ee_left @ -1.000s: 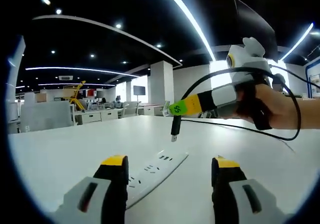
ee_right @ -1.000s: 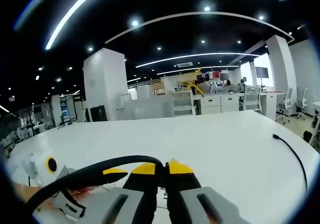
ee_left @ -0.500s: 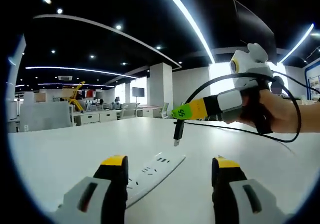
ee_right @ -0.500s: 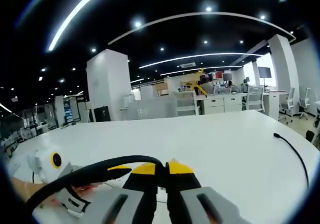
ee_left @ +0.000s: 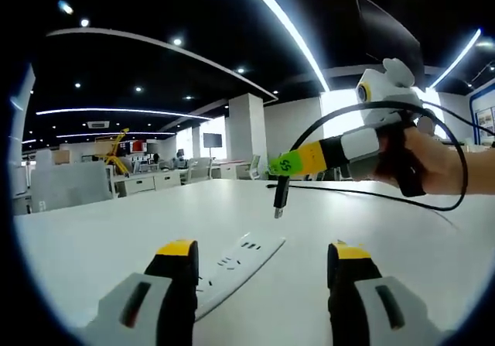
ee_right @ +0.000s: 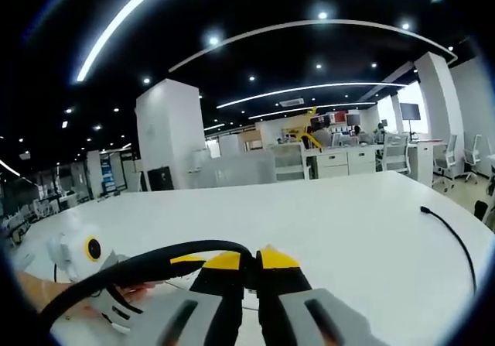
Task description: Locate the USB plug end of the data cable currently connected to the USB port on the desk. Grip the plug, withdraw it from the port, and place it onto the desktop.
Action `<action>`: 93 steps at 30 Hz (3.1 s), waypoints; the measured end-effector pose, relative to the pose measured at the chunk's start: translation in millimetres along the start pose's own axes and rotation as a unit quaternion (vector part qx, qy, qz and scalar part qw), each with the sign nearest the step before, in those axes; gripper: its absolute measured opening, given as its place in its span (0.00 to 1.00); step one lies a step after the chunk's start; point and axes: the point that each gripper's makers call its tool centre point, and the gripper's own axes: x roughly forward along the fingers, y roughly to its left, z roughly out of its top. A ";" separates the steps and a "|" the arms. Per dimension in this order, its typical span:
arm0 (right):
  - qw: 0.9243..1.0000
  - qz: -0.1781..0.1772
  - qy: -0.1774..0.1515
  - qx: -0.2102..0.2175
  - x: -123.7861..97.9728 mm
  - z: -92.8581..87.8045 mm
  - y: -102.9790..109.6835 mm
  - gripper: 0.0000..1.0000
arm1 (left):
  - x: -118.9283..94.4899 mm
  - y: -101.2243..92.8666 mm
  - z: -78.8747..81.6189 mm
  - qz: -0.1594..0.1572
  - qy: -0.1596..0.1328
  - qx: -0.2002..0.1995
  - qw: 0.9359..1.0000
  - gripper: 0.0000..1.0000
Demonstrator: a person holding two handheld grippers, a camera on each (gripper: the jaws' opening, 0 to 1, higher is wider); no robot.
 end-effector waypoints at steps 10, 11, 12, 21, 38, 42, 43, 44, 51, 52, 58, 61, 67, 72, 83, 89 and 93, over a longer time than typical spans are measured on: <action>1.000 0.010 0.001 -0.007 -8.5 -1.8 6.6 0.07 | -8.5 -6.7 0.3 -0.005 0.008 0.013 1.000 0.68; 1.000 0.012 0.001 -0.008 -9.4 -2.2 8.3 0.07 | -9.4 -7.0 0.4 -0.005 0.008 0.013 1.000 0.68; 1.000 0.013 0.001 -0.009 -9.7 -2.0 9.0 0.07 | -12.8 -7.9 1.0 -0.004 0.008 0.013 1.000 0.68; 1.000 0.024 -0.005 -0.014 -24.9 -1.1 22.5 0.07 | -28.1 -11.7 6.8 -0.006 0.000 0.007 1.000 0.68; 0.996 0.049 0.008 -0.073 -56.2 -13.8 58.7 0.07 | -84.1 -41.1 15.2 -0.025 -0.002 0.014 1.000 0.68; 0.994 0.057 0.017 -0.087 -64.7 -22.5 71.3 0.07 | -95.1 -47.3 16.8 -0.030 -0.004 0.015 0.999 0.68; 0.994 0.062 0.019 -0.091 -65.6 -23.4 74.0 0.07 | -97.7 -48.3 16.6 -0.030 -0.004 0.015 0.999 0.68; 0.992 0.068 0.025 -0.101 -67.3 -26.1 77.6 0.07 | -99.7 -49.1 16.4 -0.031 -0.003 0.016 0.999 0.68; 0.986 0.083 0.045 -0.141 -76.4 -44.1 92.3 0.07 | -113.8 -49.4 12.5 -0.030 0.000 0.012 0.999 0.68; 0.985 0.085 0.047 -0.145 -77.1 -46.5 94.3 0.07 | -115.6 -49.5 11.9 -0.030 0.000 0.010 0.999 0.68; 0.976 0.100 0.054 -0.188 -83.6 -61.0 106.5 0.07 | -122.6 -58.9 7.8 -0.036 0.005 0.000 0.999 0.68; 0.969 0.109 0.063 -0.211 -84.3 -69.4 112.8 0.07 | -125.8 -65.7 3.5 -0.041 0.013 -0.006 0.999 0.68; 0.959 0.118 0.075 -0.247 -84.7 -78.1 119.9 0.07 | -130.0 -70.8 5.5 -0.045 0.011 -0.014 0.999 0.68; 0.955 0.120 0.083 -0.257 -83.2 -81.9 121.1 0.08 | -136.5 -75.6 5.1 -0.049 0.014 -0.012 0.999 0.68; 0.939 0.132 0.094 -0.302 -83.2 -88.3 133.2 0.08 | -144.7 -74.5 3.7 -0.042 0.013 -0.016 0.999 0.68; 0.932 0.137 0.098 -0.320 -84.6 -92.1 136.5 0.10 | -147.3 -75.7 2.2 -0.041 0.013 -0.017 0.999 0.68; 0.931 0.139 0.095 -0.323 -85.1 -92.0 136.5 0.13 | -147.3 -73.7 2.6 -0.039 0.011 -0.020 0.999 0.68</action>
